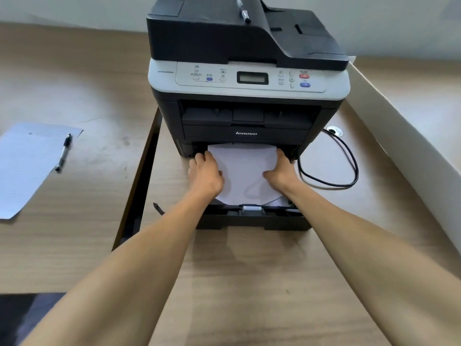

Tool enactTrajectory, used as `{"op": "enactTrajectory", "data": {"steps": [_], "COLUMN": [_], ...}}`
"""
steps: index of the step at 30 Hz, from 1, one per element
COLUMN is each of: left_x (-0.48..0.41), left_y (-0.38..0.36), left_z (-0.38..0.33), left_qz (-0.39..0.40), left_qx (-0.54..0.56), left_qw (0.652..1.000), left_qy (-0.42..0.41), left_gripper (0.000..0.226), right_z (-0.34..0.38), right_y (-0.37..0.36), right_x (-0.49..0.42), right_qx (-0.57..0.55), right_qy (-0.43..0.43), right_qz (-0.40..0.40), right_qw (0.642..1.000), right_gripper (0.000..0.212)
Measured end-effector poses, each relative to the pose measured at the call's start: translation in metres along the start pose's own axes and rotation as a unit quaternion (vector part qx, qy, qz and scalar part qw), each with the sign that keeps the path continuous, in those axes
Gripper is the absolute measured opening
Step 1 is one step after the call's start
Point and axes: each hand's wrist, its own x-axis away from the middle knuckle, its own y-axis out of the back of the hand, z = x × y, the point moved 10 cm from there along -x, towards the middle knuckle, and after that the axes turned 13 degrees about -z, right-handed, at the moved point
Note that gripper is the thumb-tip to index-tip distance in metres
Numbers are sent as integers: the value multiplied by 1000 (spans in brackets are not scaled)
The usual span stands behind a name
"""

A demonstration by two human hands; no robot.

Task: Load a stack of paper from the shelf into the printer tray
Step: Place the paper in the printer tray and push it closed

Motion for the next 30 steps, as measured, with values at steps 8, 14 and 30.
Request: {"op": "enactTrajectory", "data": {"steps": [8, 14, 30], "left_x": [14, 30, 55], "left_y": [-7, 6, 3], "left_z": [21, 25, 21], "left_qz": [37, 83, 142], "left_qx": [-30, 50, 70], "left_qw": [999, 990, 976], "left_qy": [22, 100, 151], "left_gripper": [61, 46, 52], "right_z": [4, -10, -29], "right_y": [-7, 25, 35], "right_x": [11, 27, 47], "right_qx": [183, 221, -36], "right_qy": [109, 96, -95], "right_qz": [-46, -108, 24], "right_qw": [976, 965, 995], "right_gripper": [60, 56, 51]}}
